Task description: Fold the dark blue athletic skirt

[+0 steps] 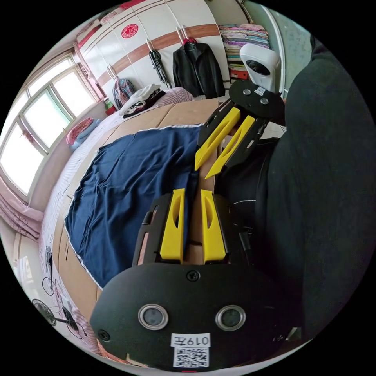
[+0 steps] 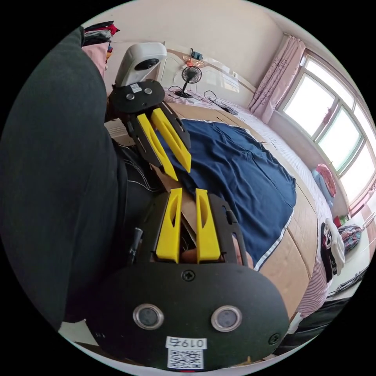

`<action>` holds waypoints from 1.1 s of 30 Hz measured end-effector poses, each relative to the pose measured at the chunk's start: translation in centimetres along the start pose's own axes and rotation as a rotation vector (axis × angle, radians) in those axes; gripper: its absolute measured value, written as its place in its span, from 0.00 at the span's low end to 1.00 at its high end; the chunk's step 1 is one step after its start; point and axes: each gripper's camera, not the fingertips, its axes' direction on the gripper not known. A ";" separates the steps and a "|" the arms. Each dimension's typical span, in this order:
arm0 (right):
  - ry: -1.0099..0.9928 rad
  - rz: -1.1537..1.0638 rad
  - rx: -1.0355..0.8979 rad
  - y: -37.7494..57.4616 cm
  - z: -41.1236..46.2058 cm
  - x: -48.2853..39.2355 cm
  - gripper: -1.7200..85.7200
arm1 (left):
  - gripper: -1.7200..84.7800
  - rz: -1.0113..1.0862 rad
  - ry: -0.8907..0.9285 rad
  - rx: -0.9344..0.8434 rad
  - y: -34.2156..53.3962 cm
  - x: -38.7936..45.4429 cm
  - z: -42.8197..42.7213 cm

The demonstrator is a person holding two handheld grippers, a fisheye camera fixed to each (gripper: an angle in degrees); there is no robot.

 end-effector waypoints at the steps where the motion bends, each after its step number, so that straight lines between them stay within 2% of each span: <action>1: 0.003 -0.016 -0.012 -0.8 -0.2 0.4 0.09 | 0.06 0.014 -0.018 -0.026 -0.2 -0.3 -0.2; 8: 0.032 -0.104 -0.067 -5.1 -2.2 2.4 0.08 | 0.04 0.083 -0.041 -0.100 -2.0 -1.7 -1.3; 11: 0.034 -0.092 -0.081 -6.6 -3.4 4.1 0.06 | 0.03 0.002 0.051 -0.115 -2.5 -4.5 -2.1; 13: 0.025 -0.075 -0.066 -7.5 -4.7 5.4 0.05 | 0.03 -0.096 0.109 -0.053 -2.1 -7.2 -3.8; 17: 0.050 -0.101 -0.001 -8.9 -7.0 6.4 0.06 | 0.03 -0.236 0.112 0.066 -1.0 -10.9 -7.4; 21: 0.051 -0.161 -0.053 -10.6 -7.0 7.5 0.09 | 0.03 -0.326 0.134 0.159 0.3 -13.5 -9.8; 24: 0.056 -0.184 -0.092 -11.5 -6.9 8.5 0.09 | 0.03 -0.347 0.113 0.176 0.7 -14.1 -10.4; 29: 0.033 -0.137 -0.096 -12.4 -7.9 11.1 0.05 | 0.03 -0.350 0.070 0.210 1.0 -14.2 -11.6; 33: 0.003 -0.060 -0.005 -12.7 -10.2 13.5 0.02 | 0.03 -0.342 0.002 0.203 0.6 -13.9 -12.7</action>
